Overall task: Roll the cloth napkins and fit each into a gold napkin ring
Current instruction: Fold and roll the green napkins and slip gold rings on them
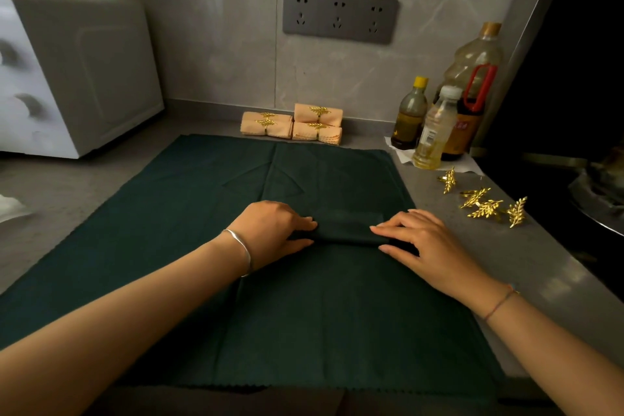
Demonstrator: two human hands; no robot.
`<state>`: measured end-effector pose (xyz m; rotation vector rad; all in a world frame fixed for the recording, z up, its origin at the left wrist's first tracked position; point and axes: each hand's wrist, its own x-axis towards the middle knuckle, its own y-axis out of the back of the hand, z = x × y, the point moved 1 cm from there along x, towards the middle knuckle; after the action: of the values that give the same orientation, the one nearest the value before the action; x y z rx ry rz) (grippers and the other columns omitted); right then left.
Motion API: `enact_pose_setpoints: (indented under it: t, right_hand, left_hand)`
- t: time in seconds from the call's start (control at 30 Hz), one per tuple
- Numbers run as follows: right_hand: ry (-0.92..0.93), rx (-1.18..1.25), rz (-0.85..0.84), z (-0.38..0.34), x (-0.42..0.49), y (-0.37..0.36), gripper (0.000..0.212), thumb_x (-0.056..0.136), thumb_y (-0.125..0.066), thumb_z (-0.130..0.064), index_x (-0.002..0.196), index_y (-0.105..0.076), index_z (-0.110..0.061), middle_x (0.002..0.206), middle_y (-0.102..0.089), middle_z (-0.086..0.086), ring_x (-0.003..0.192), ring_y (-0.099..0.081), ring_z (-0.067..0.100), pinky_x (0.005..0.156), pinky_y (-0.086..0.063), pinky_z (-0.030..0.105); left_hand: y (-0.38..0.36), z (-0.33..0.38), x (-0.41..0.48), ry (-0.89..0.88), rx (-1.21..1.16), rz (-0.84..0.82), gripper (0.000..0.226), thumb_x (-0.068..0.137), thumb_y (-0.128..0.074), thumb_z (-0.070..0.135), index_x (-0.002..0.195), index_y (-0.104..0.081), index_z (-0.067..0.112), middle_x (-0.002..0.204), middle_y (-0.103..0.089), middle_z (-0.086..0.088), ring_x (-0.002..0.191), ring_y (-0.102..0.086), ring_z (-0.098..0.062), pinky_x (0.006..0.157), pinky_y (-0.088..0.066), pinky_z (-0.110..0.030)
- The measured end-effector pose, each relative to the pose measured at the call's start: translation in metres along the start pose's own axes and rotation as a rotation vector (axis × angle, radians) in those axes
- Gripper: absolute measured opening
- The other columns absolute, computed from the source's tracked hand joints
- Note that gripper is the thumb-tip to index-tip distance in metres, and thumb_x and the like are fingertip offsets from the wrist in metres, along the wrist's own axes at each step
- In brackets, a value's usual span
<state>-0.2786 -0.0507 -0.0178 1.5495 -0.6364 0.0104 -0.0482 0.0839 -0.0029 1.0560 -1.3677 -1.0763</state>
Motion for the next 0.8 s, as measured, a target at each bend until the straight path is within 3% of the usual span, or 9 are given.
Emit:
enact_pose_setpoints:
  t: [0.1,0.2,0.4,0.5,0.6,0.67,0.8]
  right_hand:
    - [-0.008,0.030,0.014,0.003,0.002,-0.001,0.038,0.083,-0.052,-0.047,0.115,-0.065,-0.032,0.100,-0.058,-0.022,0.098,-0.054,0.004,0.096,-0.030,0.022]
    - [-0.046,0.091,0.057,0.006,0.003,-0.004,0.032,0.079,-0.062,-0.045,0.107,-0.068,-0.032,0.099,-0.062,-0.021,0.096,-0.057,0.007,0.091,-0.038,0.024]
    - [-0.076,0.166,0.083,0.007,0.004,-0.004,0.023,0.078,-0.067,-0.036,0.099,-0.070,-0.028,0.098,-0.065,-0.017,0.093,-0.057,0.000,0.090,-0.033,0.016]
    - [-0.150,0.252,0.060,0.006,0.005,-0.003,0.016,0.082,-0.067,-0.029,0.098,-0.068,-0.028,0.090,-0.060,-0.018,0.081,-0.055,-0.001,0.075,-0.039,0.010]
    - [-0.208,0.334,0.058,0.008,0.009,-0.003,0.014,0.083,-0.067,-0.027,0.096,-0.068,-0.030,0.082,-0.061,-0.001,0.071,-0.053,0.011,0.065,-0.043,0.017]
    - [-0.252,0.389,0.044,0.011,0.012,-0.002,0.013,0.083,-0.067,-0.027,0.096,-0.068,-0.030,0.080,-0.062,0.005,0.066,-0.051,0.016,0.060,-0.039,0.013]
    - [-0.324,0.503,0.001,0.014,0.022,0.000,0.011,0.084,-0.066,-0.025,0.091,-0.066,-0.035,0.076,-0.065,-0.009,0.063,-0.047,0.011,0.056,-0.038,0.012]
  left_hand:
    - [-0.001,0.000,0.003,0.015,0.018,0.052,0.045,0.093,-0.039,0.054,0.134,-0.047,0.037,0.121,-0.060,0.005,0.108,-0.056,-0.012,0.088,-0.046,-0.024]
    - [-0.002,-0.001,0.003,0.057,-0.016,0.086,0.045,0.089,-0.043,0.058,0.128,-0.053,0.038,0.111,-0.061,0.002,0.099,-0.058,-0.014,0.082,-0.046,-0.026]
    - [-0.006,-0.001,0.001,0.095,-0.101,0.129,0.041,0.088,-0.048,0.055,0.123,-0.059,0.036,0.107,-0.060,0.001,0.094,-0.058,-0.013,0.076,-0.041,-0.021]
    - [-0.005,-0.003,0.002,0.151,-0.165,0.129,0.038,0.087,-0.050,0.053,0.118,-0.062,0.035,0.104,-0.058,0.002,0.090,-0.055,-0.010,0.077,-0.042,-0.021]
    - [-0.005,-0.007,0.004,0.191,-0.313,0.143,0.031,0.084,-0.058,0.048,0.109,-0.067,0.033,0.096,-0.058,0.007,0.082,-0.046,-0.004,0.073,-0.038,-0.017]
    - [-0.008,-0.011,0.005,0.228,-0.462,0.152,0.026,0.082,-0.064,0.044,0.101,-0.071,0.030,0.091,-0.062,0.013,0.076,-0.049,0.002,0.068,-0.036,-0.007]
    - [-0.011,-0.018,0.008,0.357,-0.704,0.122,0.018,0.081,-0.066,0.037,0.092,-0.073,0.025,0.076,-0.063,0.018,0.069,-0.056,0.004,0.060,-0.041,-0.001]
